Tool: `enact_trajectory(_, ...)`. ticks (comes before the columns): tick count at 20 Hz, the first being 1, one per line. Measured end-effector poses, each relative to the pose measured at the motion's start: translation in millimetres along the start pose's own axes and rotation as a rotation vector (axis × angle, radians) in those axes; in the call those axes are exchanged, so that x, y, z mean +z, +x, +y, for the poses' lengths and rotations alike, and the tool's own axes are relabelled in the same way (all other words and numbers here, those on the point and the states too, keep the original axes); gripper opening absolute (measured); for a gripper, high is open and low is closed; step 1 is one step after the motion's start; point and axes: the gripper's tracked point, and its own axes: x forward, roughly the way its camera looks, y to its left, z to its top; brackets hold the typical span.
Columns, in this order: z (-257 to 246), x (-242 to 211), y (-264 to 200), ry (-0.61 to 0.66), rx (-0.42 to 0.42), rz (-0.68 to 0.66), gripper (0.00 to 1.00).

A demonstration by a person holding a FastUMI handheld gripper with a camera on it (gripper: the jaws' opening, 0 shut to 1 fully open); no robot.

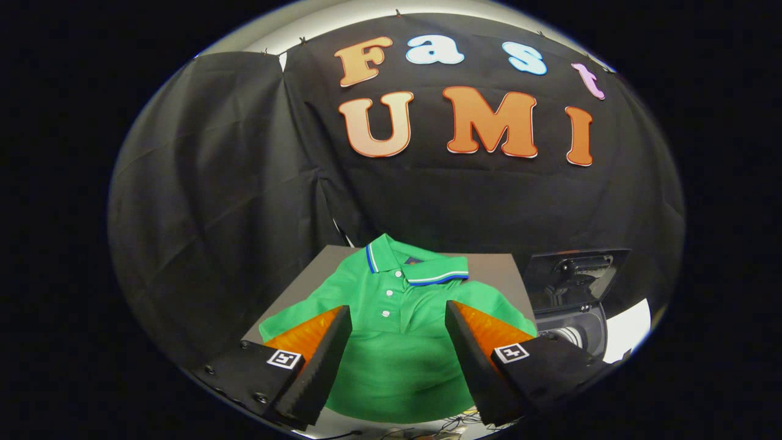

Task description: Put the clothes into the washing machine and then close the washing machine lid.

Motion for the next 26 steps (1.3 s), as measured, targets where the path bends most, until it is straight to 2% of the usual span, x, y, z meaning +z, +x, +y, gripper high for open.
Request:
enact_trajectory(11,0,-48,45,-0.041,-0.068,0.169,0.98)
enact_trajectory(17,1,-51,52,-0.024,-0.088,0.179,0.97)
enact_trajectory(22,2,-52,57,-0.018,-0.068,0.195,0.96)
enact_trajectory(23,0,-52,55,-0.022,-0.074,0.199,0.94)
enact_trajectory(26,0,-53,56,-0.053,-0.079,0.221,0.73)
